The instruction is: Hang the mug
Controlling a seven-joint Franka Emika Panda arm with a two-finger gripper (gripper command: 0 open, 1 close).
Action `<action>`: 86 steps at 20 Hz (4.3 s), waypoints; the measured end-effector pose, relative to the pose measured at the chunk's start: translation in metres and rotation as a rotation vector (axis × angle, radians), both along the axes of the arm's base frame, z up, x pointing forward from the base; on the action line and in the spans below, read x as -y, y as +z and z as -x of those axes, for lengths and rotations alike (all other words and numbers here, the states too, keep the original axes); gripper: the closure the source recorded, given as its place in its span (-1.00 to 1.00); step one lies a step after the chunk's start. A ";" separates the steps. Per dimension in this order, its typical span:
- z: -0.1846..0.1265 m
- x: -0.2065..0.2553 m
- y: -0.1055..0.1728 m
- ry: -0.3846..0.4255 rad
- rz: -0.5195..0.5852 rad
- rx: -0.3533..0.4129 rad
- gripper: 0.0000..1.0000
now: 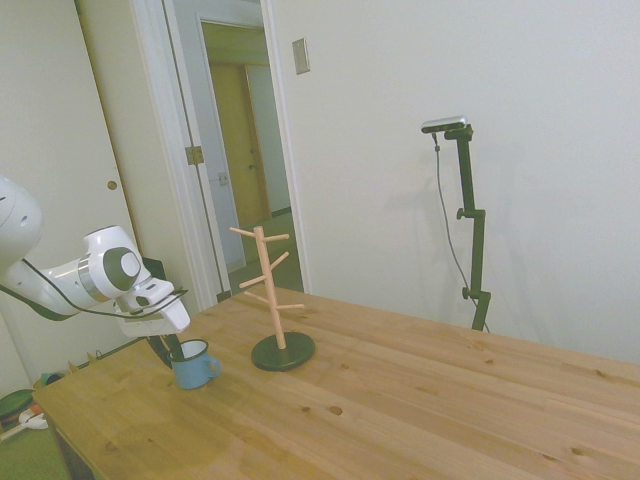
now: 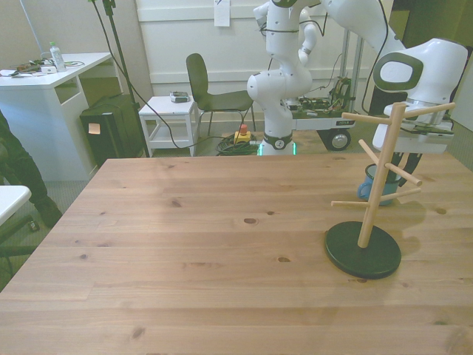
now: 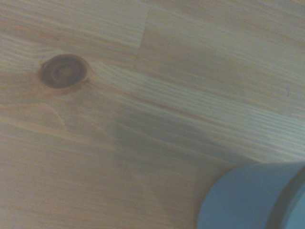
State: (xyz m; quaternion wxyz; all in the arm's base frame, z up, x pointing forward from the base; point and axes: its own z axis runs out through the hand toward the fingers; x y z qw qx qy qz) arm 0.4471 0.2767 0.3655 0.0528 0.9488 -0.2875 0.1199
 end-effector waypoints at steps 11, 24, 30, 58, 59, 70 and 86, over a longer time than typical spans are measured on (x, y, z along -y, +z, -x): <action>-0.001 0.013 0.006 -0.023 0.002 0.010 1.00; 0.019 0.065 0.108 -0.022 0.011 0.087 1.00; 0.026 0.085 0.147 0.001 0.034 0.095 1.00; -0.024 0.114 0.195 0.034 0.032 0.092 1.00; -0.025 0.114 0.195 0.034 0.031 0.091 1.00; -0.046 0.109 0.194 0.033 0.023 0.074 1.00; -0.065 0.100 0.184 0.046 0.029 0.051 1.00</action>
